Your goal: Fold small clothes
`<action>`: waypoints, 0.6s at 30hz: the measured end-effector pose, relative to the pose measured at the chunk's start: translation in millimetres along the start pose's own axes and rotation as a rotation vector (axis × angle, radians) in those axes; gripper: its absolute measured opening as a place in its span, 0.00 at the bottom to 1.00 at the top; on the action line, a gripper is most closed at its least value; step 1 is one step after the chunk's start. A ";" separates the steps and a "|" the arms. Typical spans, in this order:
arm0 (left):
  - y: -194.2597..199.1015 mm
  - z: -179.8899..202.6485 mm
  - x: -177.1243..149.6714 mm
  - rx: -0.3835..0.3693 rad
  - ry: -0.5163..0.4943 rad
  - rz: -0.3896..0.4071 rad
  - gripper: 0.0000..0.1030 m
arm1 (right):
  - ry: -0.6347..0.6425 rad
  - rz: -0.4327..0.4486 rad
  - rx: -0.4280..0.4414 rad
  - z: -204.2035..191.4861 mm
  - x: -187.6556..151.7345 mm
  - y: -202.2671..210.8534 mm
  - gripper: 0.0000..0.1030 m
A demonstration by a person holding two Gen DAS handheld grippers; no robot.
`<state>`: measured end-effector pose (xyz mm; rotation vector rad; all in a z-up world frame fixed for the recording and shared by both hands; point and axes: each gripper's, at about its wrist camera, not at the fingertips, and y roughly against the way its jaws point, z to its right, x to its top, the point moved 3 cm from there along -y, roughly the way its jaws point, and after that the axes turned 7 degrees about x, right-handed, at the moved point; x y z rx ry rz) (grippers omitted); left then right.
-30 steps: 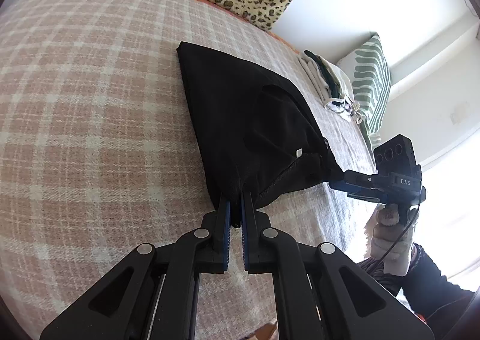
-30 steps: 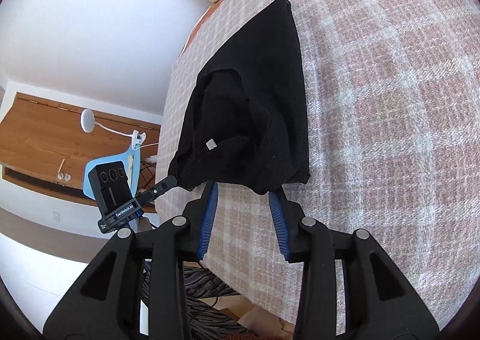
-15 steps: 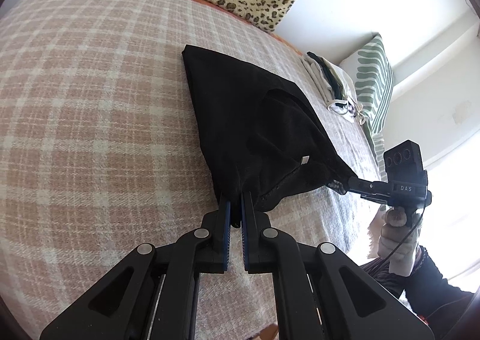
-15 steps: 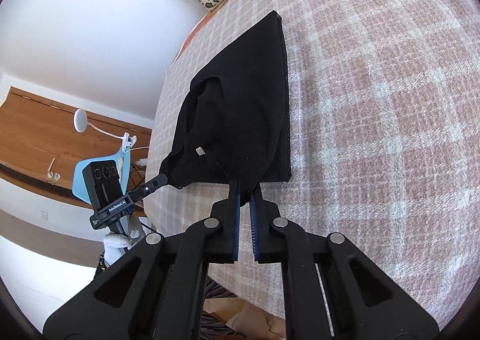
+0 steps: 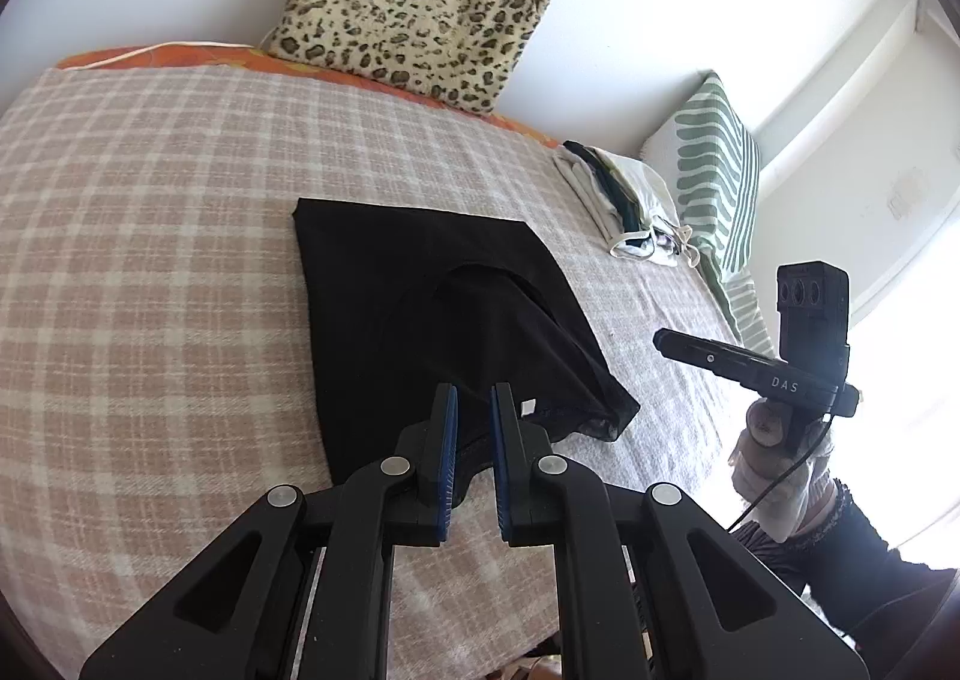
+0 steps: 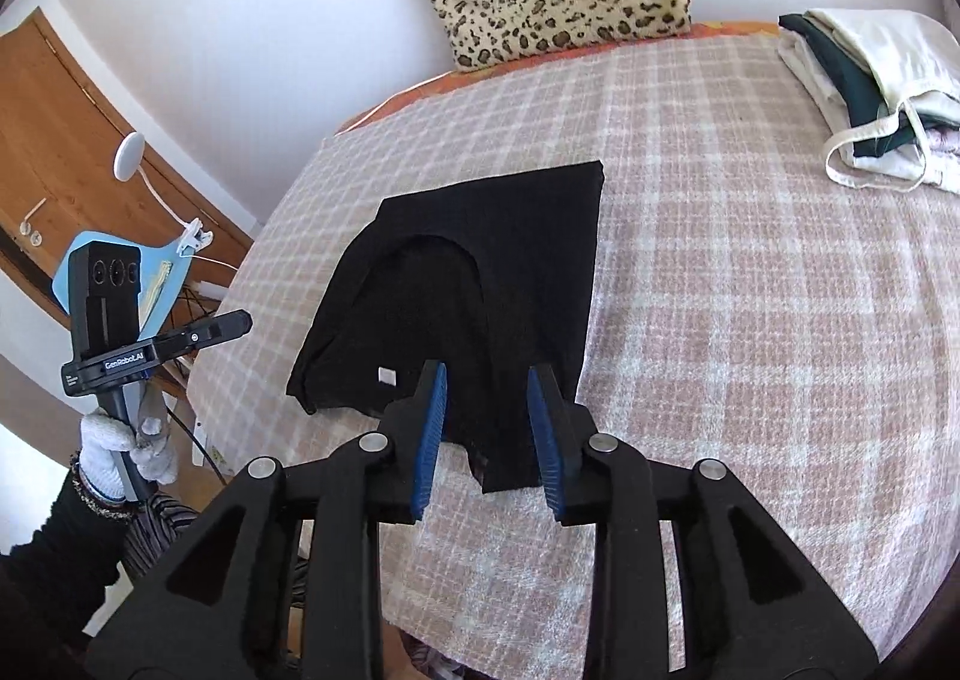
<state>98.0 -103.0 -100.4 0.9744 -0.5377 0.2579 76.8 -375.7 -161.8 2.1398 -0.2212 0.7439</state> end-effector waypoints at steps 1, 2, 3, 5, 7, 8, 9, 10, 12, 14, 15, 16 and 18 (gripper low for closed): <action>-9.5 8.1 3.7 -0.020 -0.011 -0.014 0.09 | -0.003 -0.006 0.001 0.4 7.2 -8.5 0.29; -20.5 14.7 6.9 -0.033 -0.021 -0.032 0.09 | -0.007 -0.012 -0.004 5.0 11.9 -15.3 0.29; -32.0 20.1 9.0 -0.040 -0.028 -0.049 0.09 | -0.017 -0.017 -0.012 9.6 16.9 -23.3 0.29; -54.8 28.2 11.1 -0.051 -0.042 -0.088 0.09 | -0.029 -0.033 -0.008 16.0 24.9 -40.1 0.29; -74.5 34.1 8.9 -0.032 -0.069 -0.126 0.09 | -0.029 -0.044 -0.029 19.9 30.9 -54.9 0.29; -82.2 35.8 5.8 -0.023 -0.083 -0.146 0.09 | -0.035 -0.049 -0.029 22.4 33.3 -62.2 0.29; -89.2 36.1 2.8 -0.018 -0.090 -0.172 0.09 | -0.039 -0.055 -0.030 24.2 35.1 -68.6 0.29; -93.3 35.4 -1.2 -0.015 -0.094 -0.191 0.09 | -0.032 -0.062 -0.038 25.3 36.1 -74.6 0.29; -97.9 30.2 -10.2 0.000 -0.097 -0.220 0.09 | -0.011 -0.077 -0.091 30.7 37.1 -84.2 0.29; -101.0 19.7 -22.2 -0.005 -0.082 -0.257 0.09 | -0.030 -0.093 -0.123 44.2 36.8 -90.1 0.29; -98.4 16.1 -26.2 -0.035 -0.070 -0.248 0.09 | -0.052 -0.099 -0.130 52.4 36.5 -90.8 0.29; -95.9 13.8 -29.5 -0.048 -0.064 -0.254 0.09 | -0.069 -0.103 -0.138 59.9 36.8 -90.0 0.29; -89.1 12.0 -34.2 -0.035 -0.074 -0.258 0.09 | -0.101 -0.089 -0.112 70.5 40.6 -84.1 0.29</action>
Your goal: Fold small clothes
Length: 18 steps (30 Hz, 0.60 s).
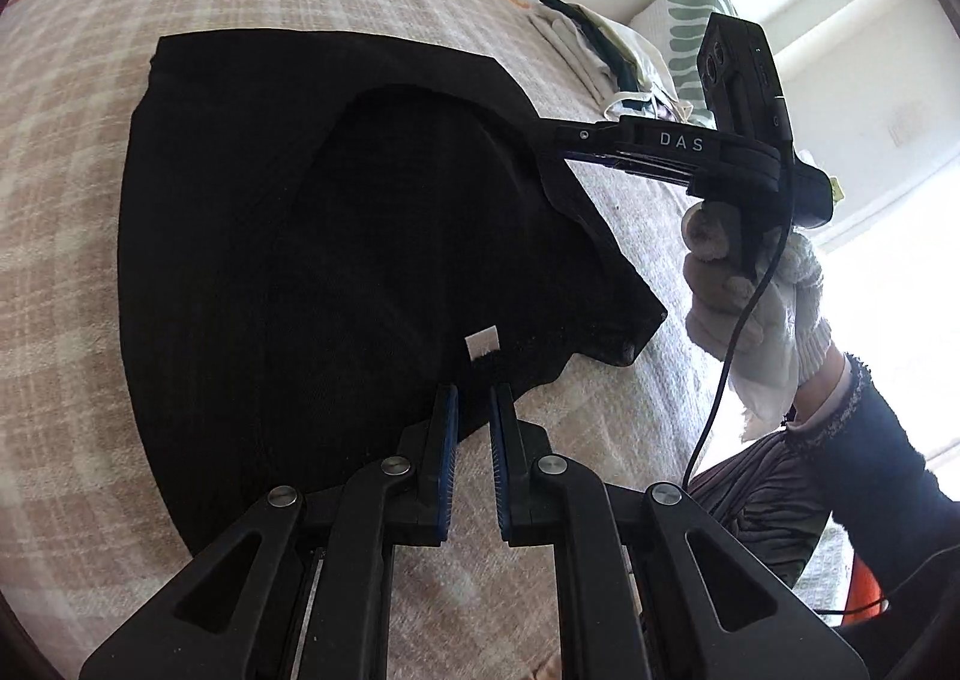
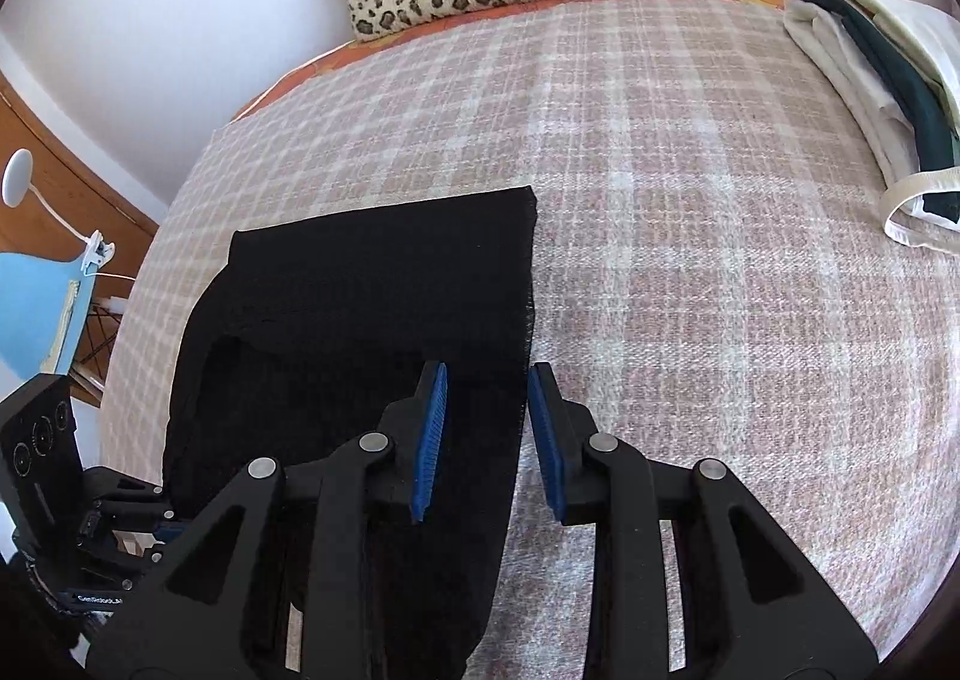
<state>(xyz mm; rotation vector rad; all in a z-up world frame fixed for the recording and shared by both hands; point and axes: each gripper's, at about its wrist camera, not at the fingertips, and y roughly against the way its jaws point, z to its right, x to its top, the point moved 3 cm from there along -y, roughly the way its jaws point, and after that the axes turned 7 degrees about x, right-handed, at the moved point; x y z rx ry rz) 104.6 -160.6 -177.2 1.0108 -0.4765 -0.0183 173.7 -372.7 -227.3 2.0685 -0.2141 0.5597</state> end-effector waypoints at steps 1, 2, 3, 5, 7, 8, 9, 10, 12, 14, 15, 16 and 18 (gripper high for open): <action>4.3 0.3 -2.2 0.002 -0.001 0.008 0.09 | -0.017 0.013 0.027 3.2 2.8 4.6 0.29; 9.6 0.8 -3.9 -0.025 0.008 0.018 0.09 | -0.031 0.029 0.053 5.2 6.1 9.6 0.29; 16.3 1.2 -4.6 -0.045 0.019 0.034 0.09 | -0.041 0.046 0.062 7.0 9.8 14.3 0.29; 35.6 1.2 -5.1 -0.054 0.027 0.092 0.12 | -0.053 0.074 0.049 12.0 17.0 20.4 0.31; 53.9 -2.7 -3.5 -0.029 0.038 0.159 0.35 | -0.080 0.086 0.074 19.2 21.8 21.2 0.39; 62.9 -7.6 -3.6 -0.008 0.055 0.199 0.47 | -0.096 0.086 0.092 22.7 23.8 19.7 0.41; 69.4 -13.6 -3.3 -0.001 0.081 0.227 0.48 | -0.112 0.087 0.102 25.9 25.5 17.5 0.44; 74.8 -21.7 -5.2 -0.001 0.113 0.242 0.48 | -0.122 0.087 0.104 28.6 26.9 14.9 0.45; 82.4 -38.4 -13.3 0.014 0.185 0.269 0.48 | -0.126 0.083 0.102 31.1 30.0 7.7 0.46; 81.9 -56.5 -20.8 0.012 0.271 0.260 0.48 | -0.126 0.070 0.113 32.0 33.0 -0.8 0.47; 79.8 -65.3 -24.5 -0.002 0.313 0.243 0.48 | -0.129 0.067 0.118 32.4 34.1 -4.7 0.48; 78.2 -75.4 -27.2 -0.015 0.354 0.230 0.48 | -0.128 0.065 0.123 32.5 35.3 -8.4 0.48; 73.0 -86.0 -33.8 -0.044 0.412 0.212 0.48 | -0.117 0.074 0.127 32.1 38.6 -12.6 0.49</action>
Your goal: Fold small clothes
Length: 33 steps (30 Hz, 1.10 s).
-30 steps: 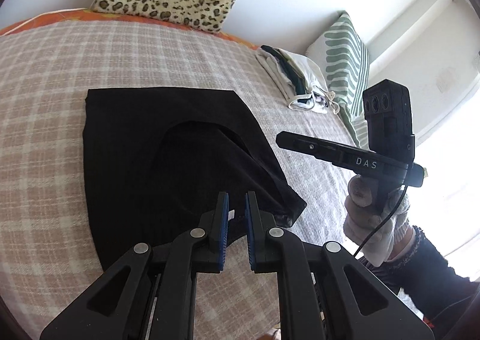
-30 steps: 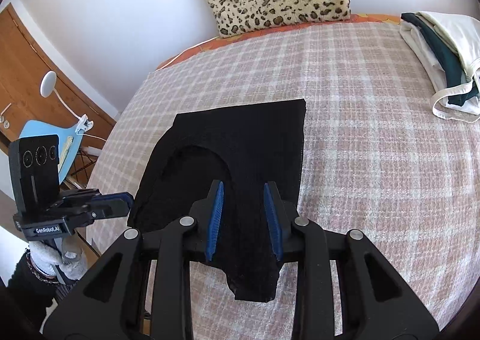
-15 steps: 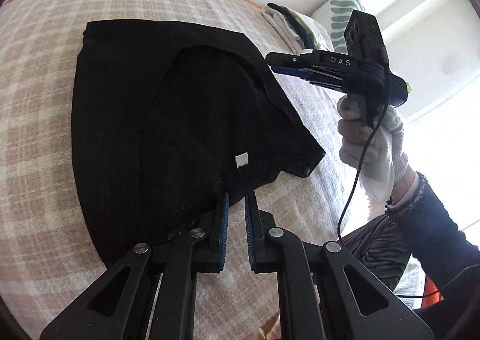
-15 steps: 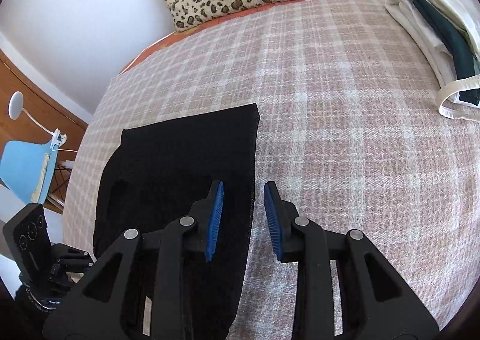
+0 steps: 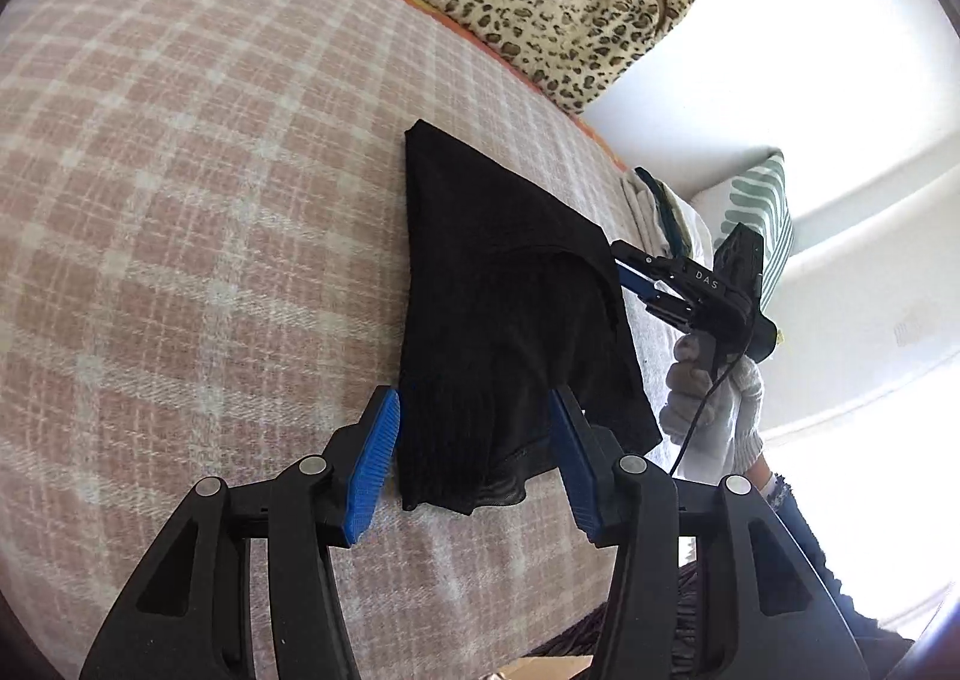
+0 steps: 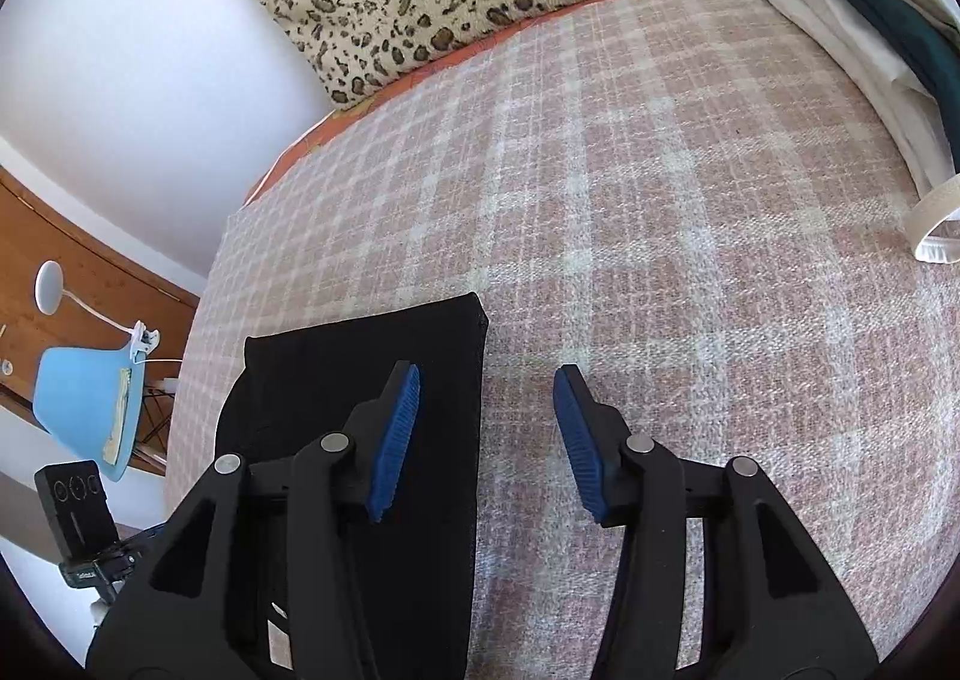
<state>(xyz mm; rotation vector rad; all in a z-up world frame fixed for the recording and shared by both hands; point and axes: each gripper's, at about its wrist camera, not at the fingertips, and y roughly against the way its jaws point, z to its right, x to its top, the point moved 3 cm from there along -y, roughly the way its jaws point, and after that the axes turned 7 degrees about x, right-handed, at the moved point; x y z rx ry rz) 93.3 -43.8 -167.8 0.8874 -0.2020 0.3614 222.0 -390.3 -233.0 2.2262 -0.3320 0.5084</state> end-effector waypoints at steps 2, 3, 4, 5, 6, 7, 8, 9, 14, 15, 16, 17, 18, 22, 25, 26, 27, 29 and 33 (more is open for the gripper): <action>-2.3 -9.6 -3.5 -0.016 0.044 -0.018 0.48 | 0.004 0.004 0.025 -0.2 3.4 -2.3 0.54; -3.5 -12.9 -5.1 -0.024 0.061 -0.028 0.48 | -0.002 0.006 0.038 0.5 4.9 -3.2 0.56; -2.9 -16.3 -6.6 -0.037 0.075 -0.037 0.48 | -0.012 0.007 0.052 1.8 6.7 -3.7 0.57; -4.7 -17.7 -7.3 -0.045 0.087 -0.043 0.48 | -0.019 0.006 0.071 2.8 8.2 -4.3 0.57; -6.6 -18.9 -7.6 -0.051 0.096 -0.049 0.48 | -0.022 -0.001 0.092 3.9 9.4 -5.1 0.57; -9.5 -19.9 -7.2 -0.059 0.106 -0.059 0.48 | -0.026 -0.012 0.114 5.1 10.3 -6.4 0.57; -13.6 -20.1 -6.2 -0.068 0.119 -0.070 0.48 | -0.027 -0.015 0.129 6.2 10.7 -6.7 0.57; -16.3 -21.3 -7.4 -0.082 0.131 -0.080 0.48 | -0.030 -0.017 0.143 7.5 11.3 -6.8 0.57; -24.8 -13.6 -4.6 -0.139 0.147 -0.086 0.54 | -0.062 -0.018 0.229 13.8 12.2 -8.2 0.57; -28.9 -11.5 -4.6 -0.151 0.151 -0.097 0.54 | -0.071 -0.017 0.244 14.9 12.7 -8.7 0.58; -33.0 -8.5 -3.8 -0.164 0.147 -0.102 0.54 | -0.078 -0.015 0.257 15.5 13.5 -9.7 0.57; -35.3 -4.8 -4.0 -0.165 0.134 -0.099 0.54 | -0.088 -0.017 0.271 16.1 14.4 -11.1 0.57; -38.5 -0.1 -3.8 -0.163 0.115 -0.105 0.54 | -0.093 -0.020 0.281 15.9 15.4 -13.0 0.57; -46.2 11.0 -1.9 -0.170 0.070 -0.112 0.54 | -0.065 -0.031 0.292 8.3 17.0 -19.4 0.57; -47.9 15.5 -2.4 -0.171 0.055 -0.112 0.54 | -0.058 -0.034 0.298 5.0 17.6 -22.7 0.57; -48.5 16.7 -2.5 -0.173 0.053 -0.110 0.54 | -0.057 -0.034 0.303 4.4 17.5 -22.9 0.57; -49.4 17.7 -2.9 -0.176 0.051 -0.111 0.54 | -0.054 -0.035 0.305 3.8 17.7 -23.4 0.57; -50.8 20.8 -3.6 -0.171 0.031 -0.119 0.52 | -0.053 -0.040 0.316 2.4 17.5 -24.4 0.57; -53.5 22.2 -4.3 -0.160 0.035 -0.125 0.39 | -0.037 -0.082 0.324 -6.2 11.3 -32.7 0.46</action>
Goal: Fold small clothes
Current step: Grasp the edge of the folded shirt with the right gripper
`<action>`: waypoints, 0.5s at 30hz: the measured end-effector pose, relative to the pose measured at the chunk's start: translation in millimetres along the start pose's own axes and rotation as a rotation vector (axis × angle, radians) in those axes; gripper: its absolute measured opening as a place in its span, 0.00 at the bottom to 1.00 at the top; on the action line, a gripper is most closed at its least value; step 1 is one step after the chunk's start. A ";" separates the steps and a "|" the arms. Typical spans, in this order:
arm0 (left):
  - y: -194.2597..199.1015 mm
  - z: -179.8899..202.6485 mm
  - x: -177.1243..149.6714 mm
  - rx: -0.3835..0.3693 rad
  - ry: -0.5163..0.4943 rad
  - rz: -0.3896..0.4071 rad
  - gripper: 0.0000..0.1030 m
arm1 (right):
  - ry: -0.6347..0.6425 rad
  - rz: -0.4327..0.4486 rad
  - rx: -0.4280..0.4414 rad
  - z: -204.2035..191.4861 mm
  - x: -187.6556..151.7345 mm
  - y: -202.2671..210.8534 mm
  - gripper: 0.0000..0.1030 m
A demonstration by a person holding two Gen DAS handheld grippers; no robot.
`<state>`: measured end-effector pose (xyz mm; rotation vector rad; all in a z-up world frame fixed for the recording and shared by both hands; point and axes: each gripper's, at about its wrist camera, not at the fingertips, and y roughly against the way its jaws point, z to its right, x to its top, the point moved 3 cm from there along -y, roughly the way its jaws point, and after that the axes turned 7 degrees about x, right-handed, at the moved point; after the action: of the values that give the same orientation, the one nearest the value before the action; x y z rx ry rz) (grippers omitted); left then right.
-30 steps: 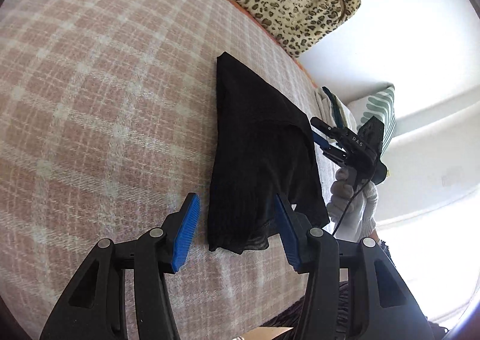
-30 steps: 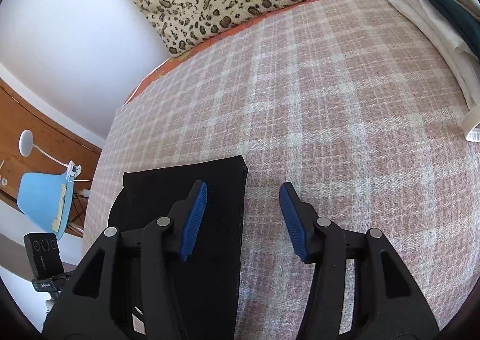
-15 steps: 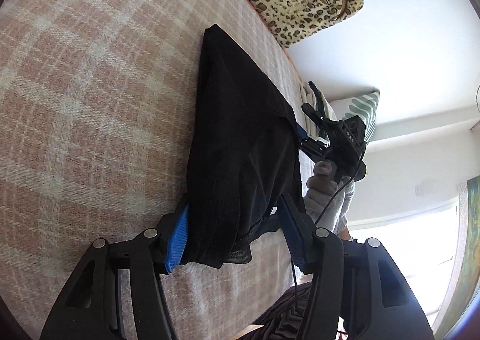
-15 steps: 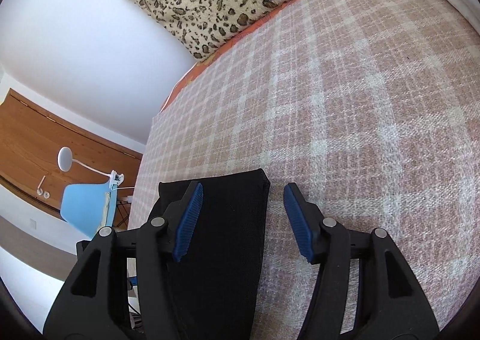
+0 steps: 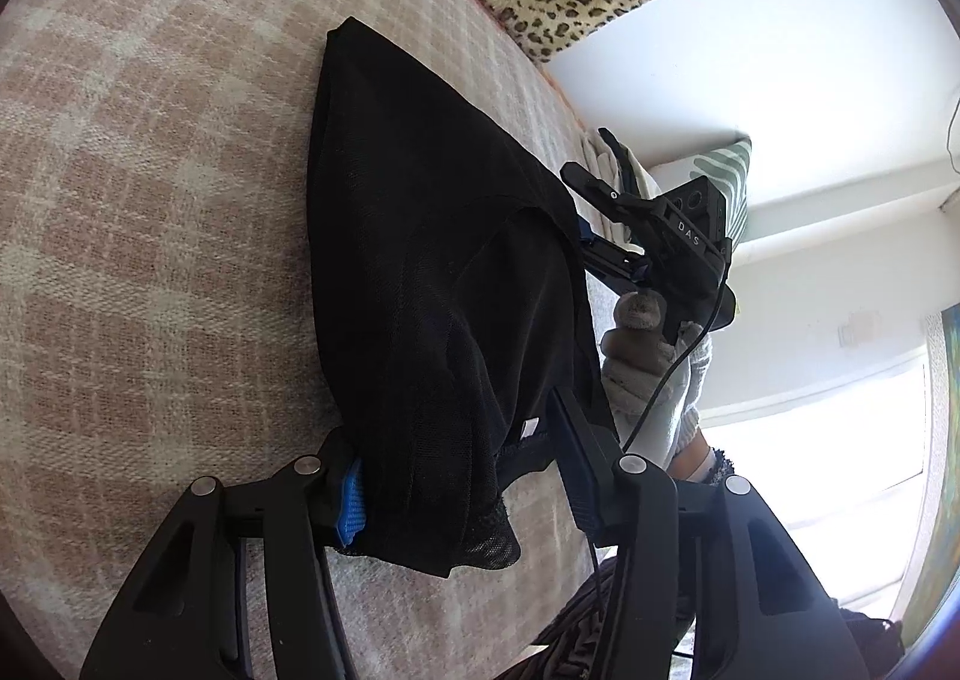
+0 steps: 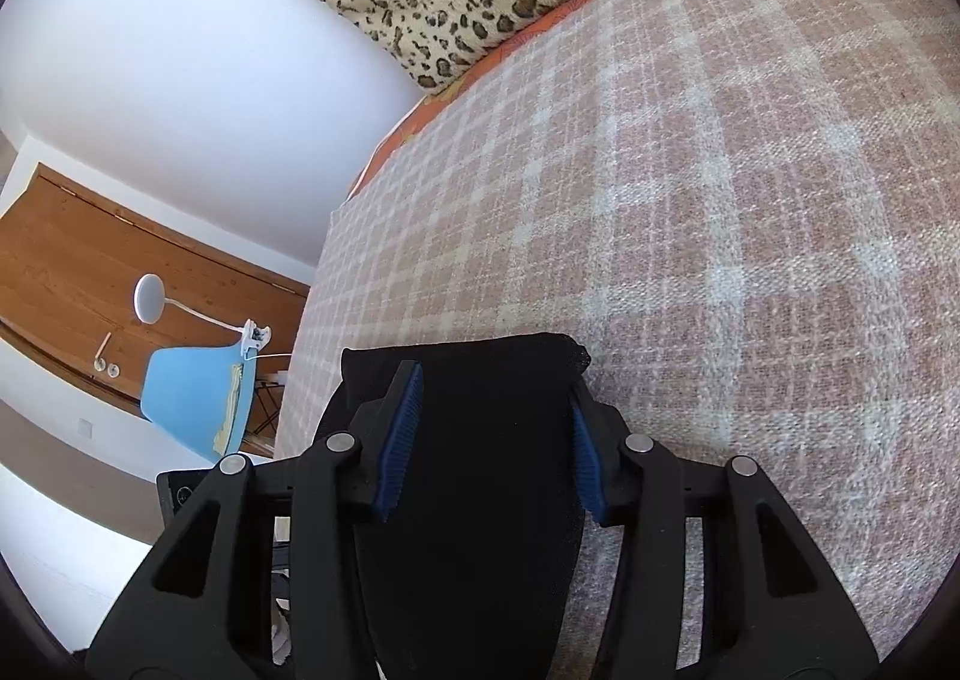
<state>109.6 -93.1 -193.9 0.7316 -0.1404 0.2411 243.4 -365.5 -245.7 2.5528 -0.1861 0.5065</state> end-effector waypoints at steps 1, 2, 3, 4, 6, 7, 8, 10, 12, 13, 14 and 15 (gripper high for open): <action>-0.6 -1.6 0.1 0.012 0.008 0.001 0.33 | 0.001 -0.008 -0.004 -1.0 -1.3 -1.9 0.41; -1.3 -4.6 0.4 0.024 0.015 0.000 0.21 | -0.001 -0.011 -0.016 -1.0 -2.1 -3.4 0.36; -2.9 -6.7 0.6 0.031 0.025 -0.002 0.15 | -0.007 -0.019 -0.031 1.0 -2.6 -5.4 0.25; -3.6 -8.3 1.0 0.036 0.032 0.000 0.14 | -0.017 -0.019 -0.043 3.2 -2.5 -6.2 0.14; -2.8 -6.7 1.3 0.063 0.008 0.006 0.12 | -0.033 -0.016 -0.053 6.1 -2.6 -5.8 0.10; -2.2 -3.2 1.1 0.085 -0.015 0.013 0.11 | -0.028 -0.014 -0.065 5.3 -2.5 -5.9 0.09; -0.8 0.6 0.6 0.100 -0.041 0.021 0.11 | -0.018 -0.012 -0.081 3.6 -2.4 -6.0 0.09; 1.6 8.4 -1.9 0.130 -0.091 0.036 0.10 | -0.003 -0.007 -0.114 -0.8 -2.3 -6.7 0.09; 3.7 13.6 -4.0 0.161 -0.135 0.049 0.10 | 0.011 -0.005 -0.144 -5.9 -0.7 -8.3 0.08; 4.7 15.0 -5.0 0.172 -0.152 0.055 0.09 | 0.022 -0.002 -0.159 -8.8 -0.5 -8.6 0.08; 5.6 15.4 -5.7 0.179 -0.163 0.060 0.09 | 0.033 0.004 -0.168 -12.6 -0.5 -8.5 0.08; 6.5 15.7 -6.2 0.186 -0.169 0.066 0.09 | 0.044 0.009 -0.175 -16.6 -0.1 -8.2 0.07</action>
<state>101.2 -100.1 -179.5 0.9330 -0.3061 0.2569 239.9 -349.8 -236.5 2.3698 -0.2168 0.5256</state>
